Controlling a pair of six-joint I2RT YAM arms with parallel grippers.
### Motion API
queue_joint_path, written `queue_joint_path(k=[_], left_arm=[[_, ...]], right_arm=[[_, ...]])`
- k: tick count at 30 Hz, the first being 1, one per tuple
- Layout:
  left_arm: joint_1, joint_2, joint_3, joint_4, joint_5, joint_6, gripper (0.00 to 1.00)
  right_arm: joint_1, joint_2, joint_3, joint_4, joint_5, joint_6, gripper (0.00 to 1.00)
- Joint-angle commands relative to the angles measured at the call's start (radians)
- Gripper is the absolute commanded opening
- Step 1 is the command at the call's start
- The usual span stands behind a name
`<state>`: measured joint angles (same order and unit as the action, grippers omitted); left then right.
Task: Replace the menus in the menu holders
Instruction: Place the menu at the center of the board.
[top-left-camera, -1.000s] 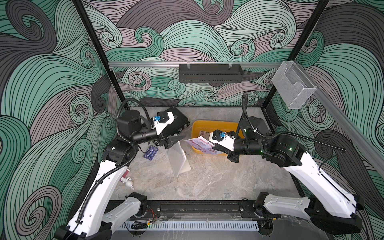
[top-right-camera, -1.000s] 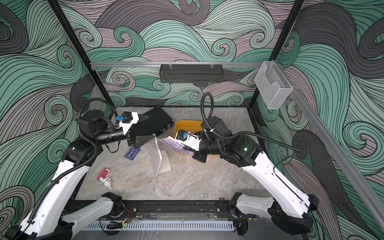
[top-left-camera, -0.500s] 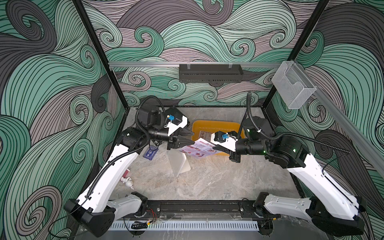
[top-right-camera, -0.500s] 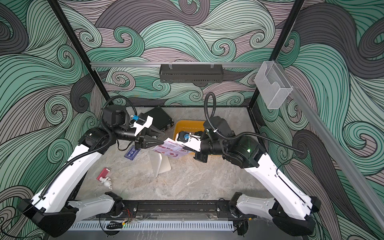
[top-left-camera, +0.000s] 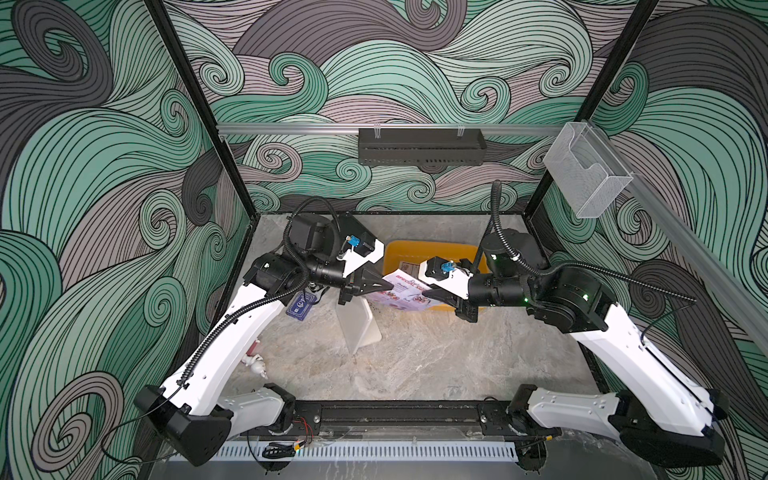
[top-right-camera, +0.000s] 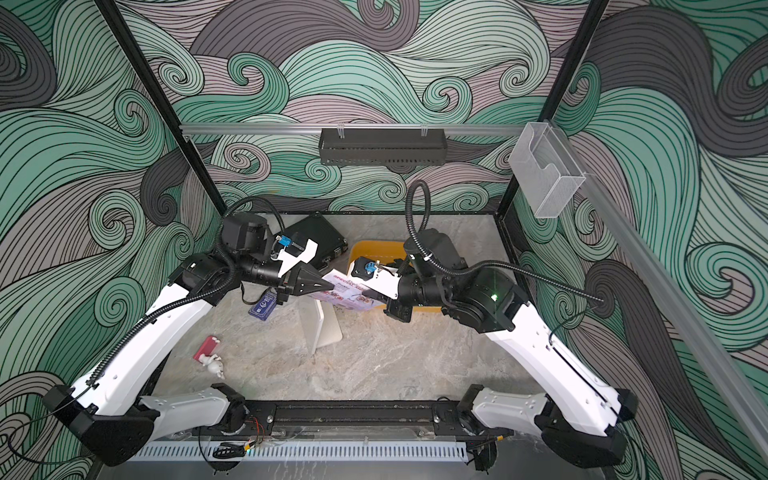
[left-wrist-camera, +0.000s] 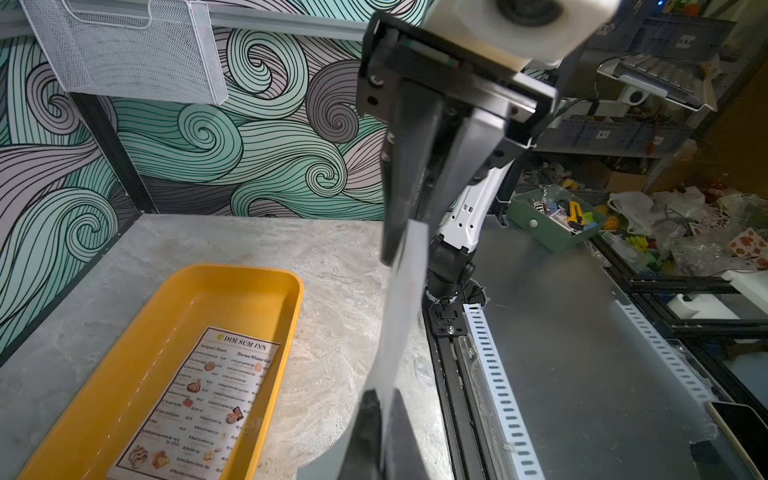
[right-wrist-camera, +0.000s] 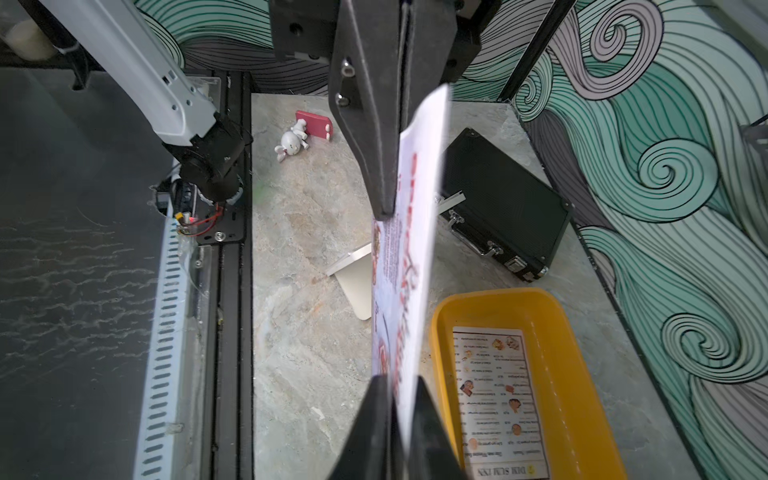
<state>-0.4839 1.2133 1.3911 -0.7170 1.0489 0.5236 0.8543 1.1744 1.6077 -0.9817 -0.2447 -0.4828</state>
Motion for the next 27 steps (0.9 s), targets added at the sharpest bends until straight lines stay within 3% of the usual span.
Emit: queue_joint_path(k=[1,3,5,8,14,18,23,27], left_arm=[[-0.019,-0.031,-0.033,0.136,-0.088,-0.093,0.0],[-0.047,-0.061,-0.139,0.386,-0.197,-0.319,0.0],[-0.099,-0.067,-0.215,0.548,-0.329,-0.526,0.0],[-0.224,-0.027,-0.282,0.649,-0.498,-0.817,0.0],[-0.503,0.158,-0.263,0.776,-0.786,-1.12,0.0],[-0.598,0.381,-0.108,0.906,-0.837,-1.282,0.0],[-0.617,0.676,0.142,1.046,-0.895,-1.502,0.0],[-0.624,0.932,0.397,1.087,-0.868,-1.708,0.0]], right_arm=[[0.0,-0.048,-0.025,0.052,0.176,0.095,0.85],[0.0,-0.107,-0.075,0.092,0.343,0.146,0.97],[-0.001,-0.174,-0.121,0.122,0.472,0.166,1.0],[-0.002,-0.277,-0.164,0.161,0.605,0.168,1.0],[-0.003,-0.457,-0.132,0.218,0.643,0.133,1.0],[-0.003,-0.518,-0.134,0.258,0.601,0.139,1.0],[-0.003,-0.564,-0.163,0.303,0.516,0.172,1.0],[-0.003,-0.579,-0.168,0.317,0.498,0.188,0.99]])
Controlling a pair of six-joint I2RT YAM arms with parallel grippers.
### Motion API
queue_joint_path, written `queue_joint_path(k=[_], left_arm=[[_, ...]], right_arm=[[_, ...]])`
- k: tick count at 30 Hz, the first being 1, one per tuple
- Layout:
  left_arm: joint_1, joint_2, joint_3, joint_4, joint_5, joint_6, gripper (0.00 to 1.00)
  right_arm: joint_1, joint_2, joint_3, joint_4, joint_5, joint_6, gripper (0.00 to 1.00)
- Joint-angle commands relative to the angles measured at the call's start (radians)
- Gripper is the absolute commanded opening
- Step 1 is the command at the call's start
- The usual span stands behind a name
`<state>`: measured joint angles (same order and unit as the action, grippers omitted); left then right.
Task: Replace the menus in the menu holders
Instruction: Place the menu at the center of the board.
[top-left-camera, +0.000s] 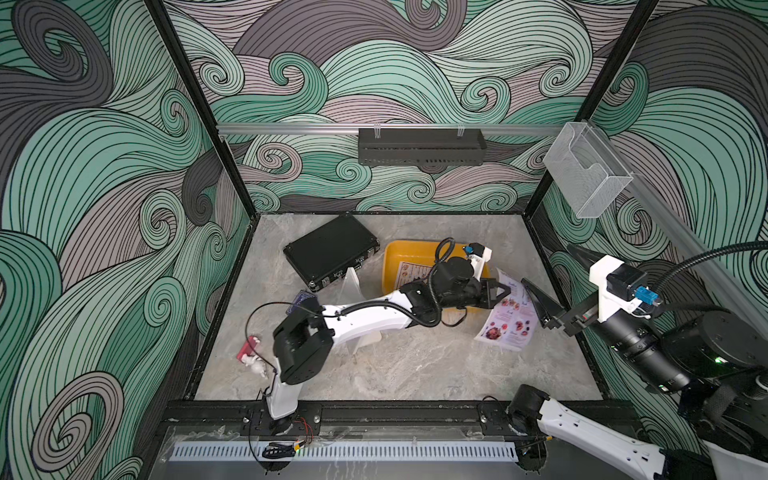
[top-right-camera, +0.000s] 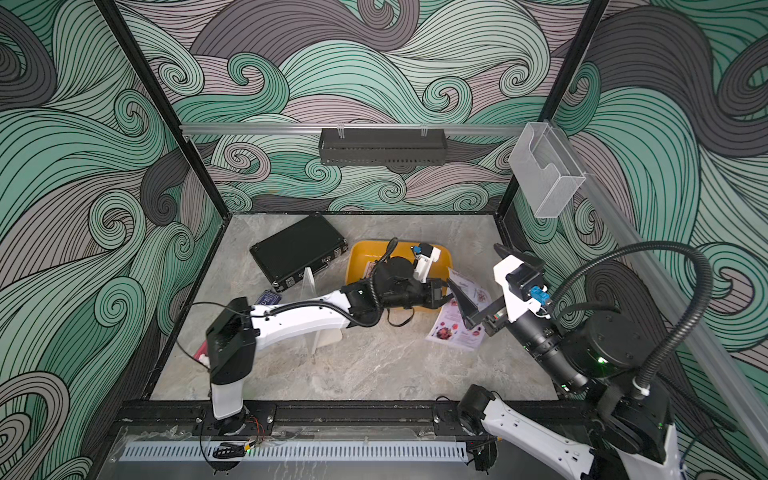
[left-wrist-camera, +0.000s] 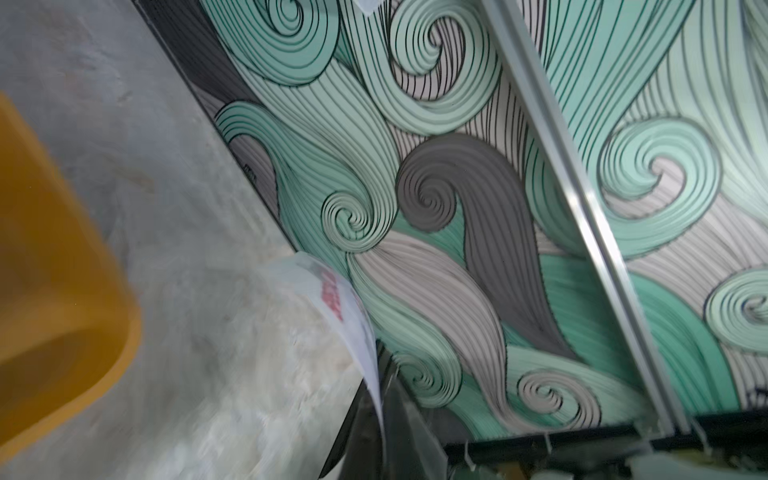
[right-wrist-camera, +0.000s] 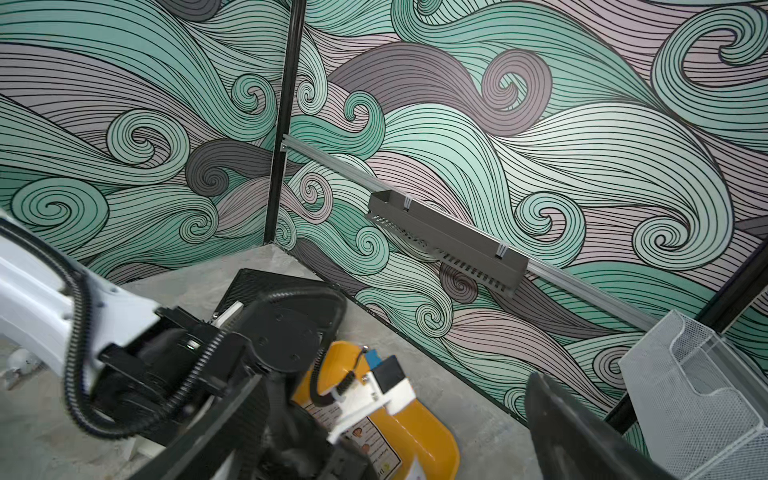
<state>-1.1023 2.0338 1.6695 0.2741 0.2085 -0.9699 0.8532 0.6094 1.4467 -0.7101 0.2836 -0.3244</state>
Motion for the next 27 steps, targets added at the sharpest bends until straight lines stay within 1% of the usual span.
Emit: queue_joint_path(k=[1,2,4,6,10,14,17,19,24,27], left_arm=[[-0.01,0.17,0.177,0.078,-0.028,-0.28,0.0],[-0.014,0.223,0.22,0.084,-0.031,-0.346,0.0],[-0.019,0.288,0.248,0.124,-0.053,-0.414,0.0],[-0.022,0.33,0.275,0.083,-0.074,-0.41,0.0],[-0.018,0.407,0.299,0.032,-0.088,-0.401,0.0],[-0.017,0.488,0.327,-0.032,-0.085,-0.448,0.0],[-0.016,0.507,0.324,-0.081,-0.102,-0.484,0.0],[-0.008,0.511,0.317,-0.077,-0.115,-0.493,0.0],[0.001,0.489,0.323,-0.188,-0.164,-0.454,0.1],[0.001,0.47,0.314,-0.241,-0.186,-0.452,0.29]], right_arm=[[-0.001,-0.017,-0.009,0.051,-0.031,0.035,0.99],[-0.001,-0.019,-0.015,0.055,-0.037,0.034,0.99],[-0.002,-0.014,-0.013,0.022,-0.027,0.002,0.99],[-0.002,-0.015,-0.018,0.008,0.021,-0.007,0.99],[-0.002,-0.019,-0.04,-0.007,0.054,-0.033,0.99],[-0.002,-0.016,-0.049,-0.004,0.049,-0.035,0.99],[-0.001,-0.017,-0.058,0.0,0.051,-0.032,0.99],[-0.002,-0.018,-0.063,0.002,0.051,-0.026,0.99],[-0.002,-0.017,-0.066,0.003,0.049,-0.021,0.99],[-0.002,-0.015,-0.065,0.003,0.051,-0.019,0.99]])
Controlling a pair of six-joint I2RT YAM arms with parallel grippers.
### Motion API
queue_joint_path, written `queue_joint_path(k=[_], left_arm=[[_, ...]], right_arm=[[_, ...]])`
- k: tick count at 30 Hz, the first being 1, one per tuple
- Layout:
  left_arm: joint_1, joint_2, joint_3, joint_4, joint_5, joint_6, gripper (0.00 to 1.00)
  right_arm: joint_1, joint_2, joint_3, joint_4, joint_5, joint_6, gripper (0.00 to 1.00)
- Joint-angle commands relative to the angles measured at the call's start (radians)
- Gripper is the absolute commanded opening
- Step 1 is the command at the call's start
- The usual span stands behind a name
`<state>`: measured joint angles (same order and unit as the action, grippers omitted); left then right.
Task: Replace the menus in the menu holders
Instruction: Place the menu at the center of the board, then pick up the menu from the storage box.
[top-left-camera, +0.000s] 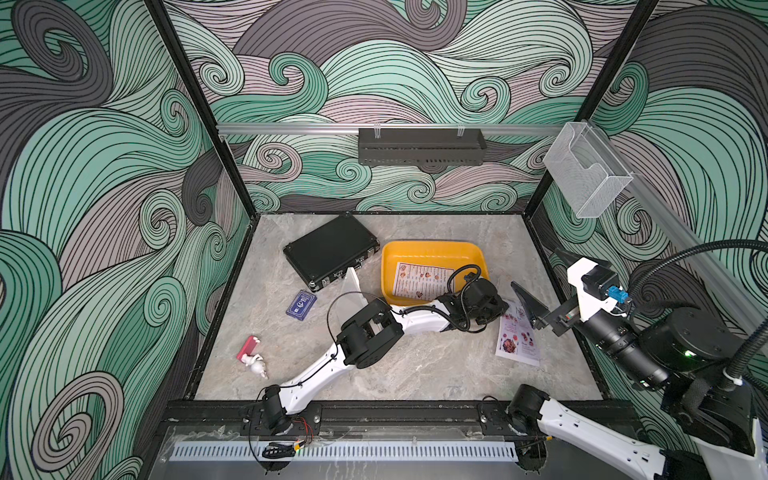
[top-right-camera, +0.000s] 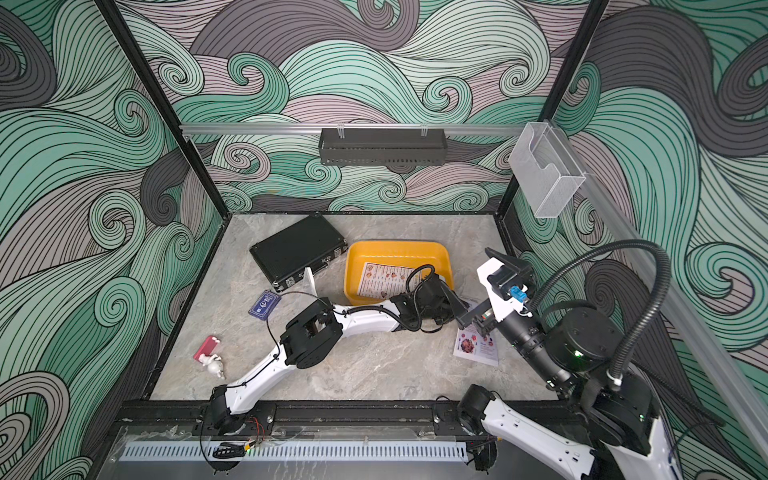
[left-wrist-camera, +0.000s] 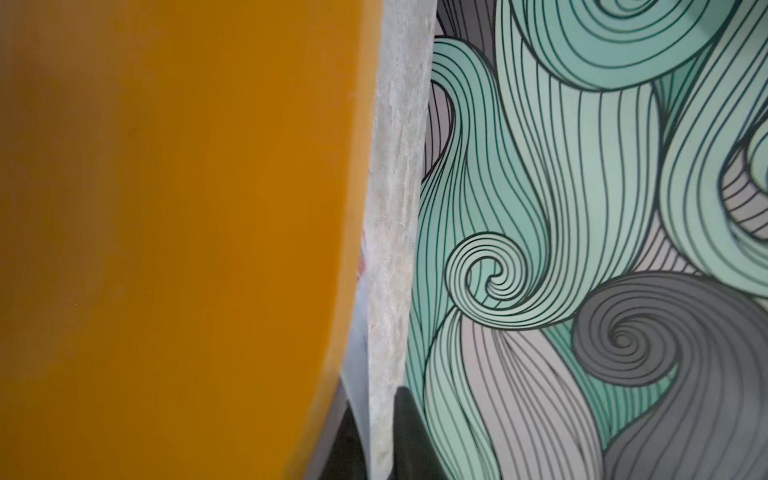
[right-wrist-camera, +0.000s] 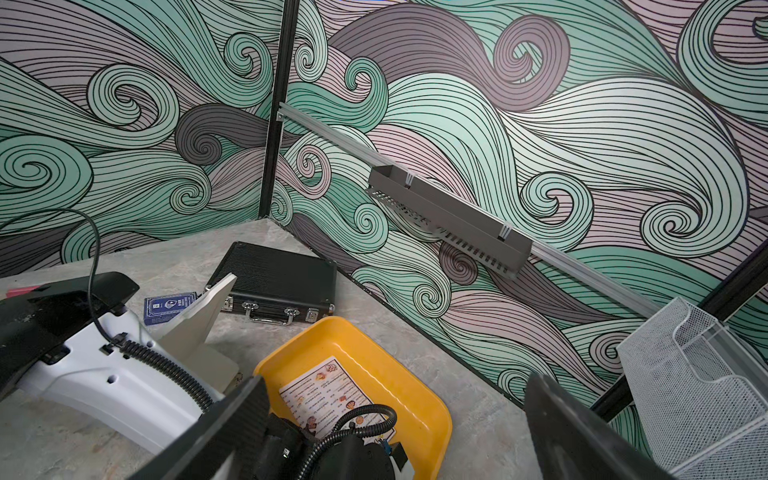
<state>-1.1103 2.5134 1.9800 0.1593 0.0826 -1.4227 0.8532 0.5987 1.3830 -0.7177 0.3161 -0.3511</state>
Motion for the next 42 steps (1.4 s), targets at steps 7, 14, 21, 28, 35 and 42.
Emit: queue_joint_path(k=[7,14,21,28,35,42], left_arm=[[-0.001,-0.119,-0.044,-0.153,-0.139,0.102,0.51],[-0.008,-0.407,-0.279,-0.17,-0.319,0.287,0.61],[0.049,-0.699,-0.542,-0.277,-0.561,0.651,0.62],[0.254,-0.801,-0.514,-0.614,-0.487,0.922,0.77],[0.384,-0.623,-0.29,-0.931,-0.496,1.063,0.86],[0.497,-0.484,-0.173,-1.037,-0.389,1.076,0.88]], right_arm=[[-0.002,-0.01,-0.003,0.01,0.074,0.033,0.99],[-0.002,0.003,-0.036,0.006,0.343,0.186,0.96],[-0.028,0.166,-0.133,-0.006,0.428,0.404,0.92],[-0.307,0.436,-0.14,-0.003,-0.009,0.612,0.91],[-0.421,0.822,-0.111,-0.004,-0.299,0.694,0.97],[-0.494,1.041,-0.101,0.073,-0.368,0.707,0.98]])
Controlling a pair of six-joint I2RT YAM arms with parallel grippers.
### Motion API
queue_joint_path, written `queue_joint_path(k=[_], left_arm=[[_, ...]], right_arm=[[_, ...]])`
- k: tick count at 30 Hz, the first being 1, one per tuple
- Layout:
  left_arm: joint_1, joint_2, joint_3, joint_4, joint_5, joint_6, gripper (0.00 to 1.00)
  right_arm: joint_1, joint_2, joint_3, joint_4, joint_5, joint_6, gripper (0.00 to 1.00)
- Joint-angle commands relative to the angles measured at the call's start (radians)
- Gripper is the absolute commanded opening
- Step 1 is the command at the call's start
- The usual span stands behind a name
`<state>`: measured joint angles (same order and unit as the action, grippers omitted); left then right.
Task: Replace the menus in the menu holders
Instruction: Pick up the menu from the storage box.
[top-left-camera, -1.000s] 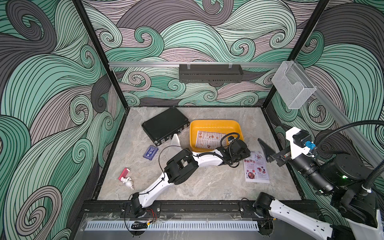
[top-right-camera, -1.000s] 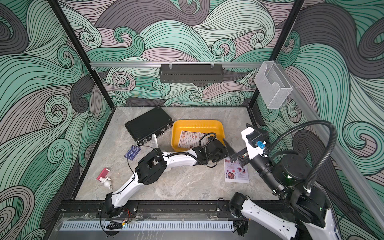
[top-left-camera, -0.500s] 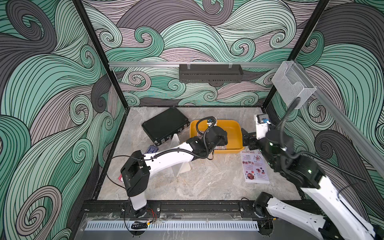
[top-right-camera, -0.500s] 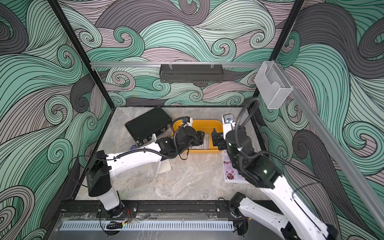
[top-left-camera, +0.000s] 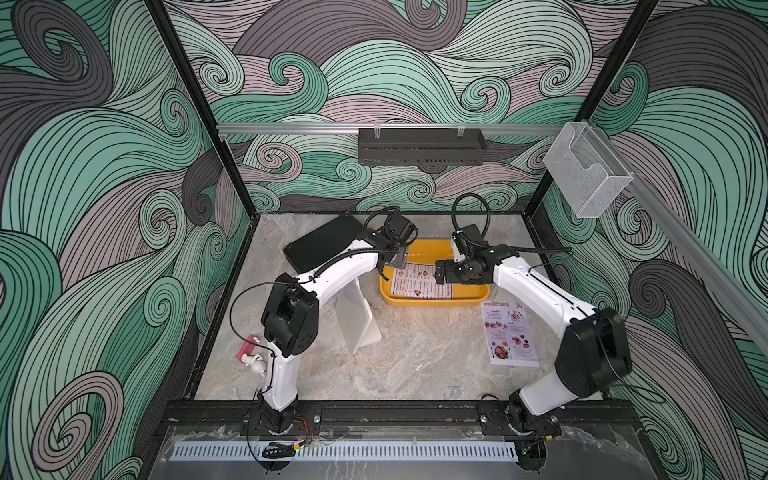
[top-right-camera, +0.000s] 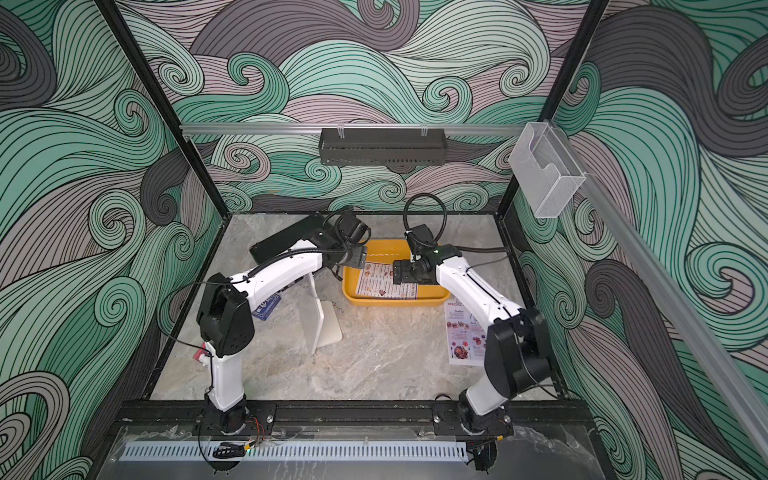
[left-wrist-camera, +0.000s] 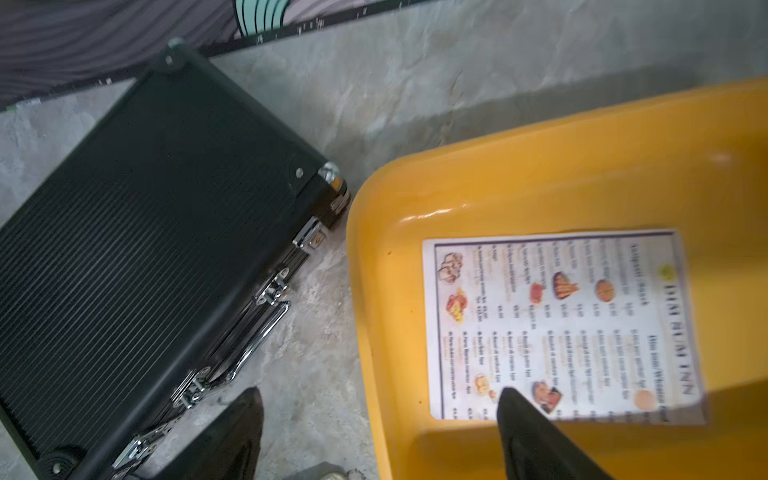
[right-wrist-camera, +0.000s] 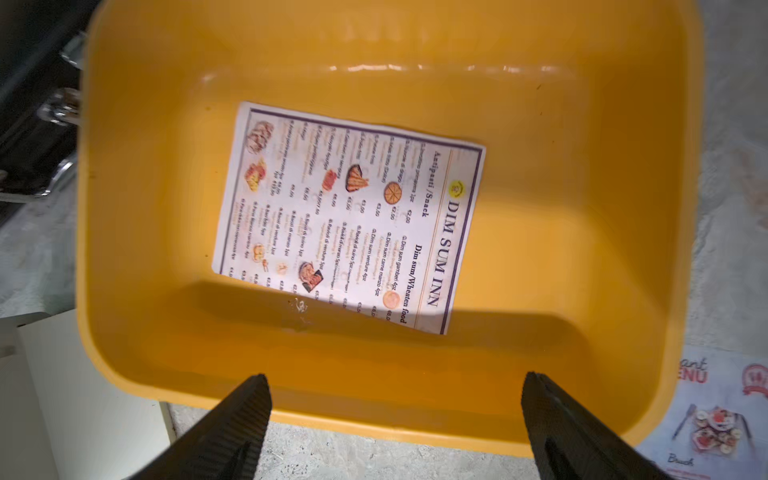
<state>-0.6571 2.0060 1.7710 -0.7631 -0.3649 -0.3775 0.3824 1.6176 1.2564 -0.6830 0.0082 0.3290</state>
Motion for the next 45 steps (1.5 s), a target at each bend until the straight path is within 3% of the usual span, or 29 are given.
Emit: queue_joint_path(k=[1,8,16,23,27,38,45], left_arm=[[0.059,0.036,0.042,-0.113,0.08,0.028,0.89],[0.128,0.125,0.076,-0.126,0.232,0.001,0.88],[0.151,0.18,0.075,-0.111,0.325,-0.03,0.81],[0.169,0.193,0.057,-0.037,0.486,-0.07,0.74],[0.177,0.187,0.034,-0.01,0.517,-0.122,0.74],[0.219,0.105,-0.022,0.102,0.573,-0.225,0.75],[0.223,0.074,-0.019,0.101,0.556,-0.216,0.66]], right_arm=[[-0.035,0.047,0.027,0.048,-0.061,0.024,0.98],[-0.101,0.184,0.027,0.105,-0.114,0.015,0.97],[-0.129,0.293,0.05,0.176,-0.214,0.018,0.93],[-0.124,0.392,0.065,0.239,-0.354,0.015,0.9],[-0.097,0.427,0.065,0.312,-0.467,0.002,0.92],[-0.064,0.524,0.11,0.403,-0.612,0.042,0.92],[-0.06,0.529,0.109,0.419,-0.631,0.052,0.91]])
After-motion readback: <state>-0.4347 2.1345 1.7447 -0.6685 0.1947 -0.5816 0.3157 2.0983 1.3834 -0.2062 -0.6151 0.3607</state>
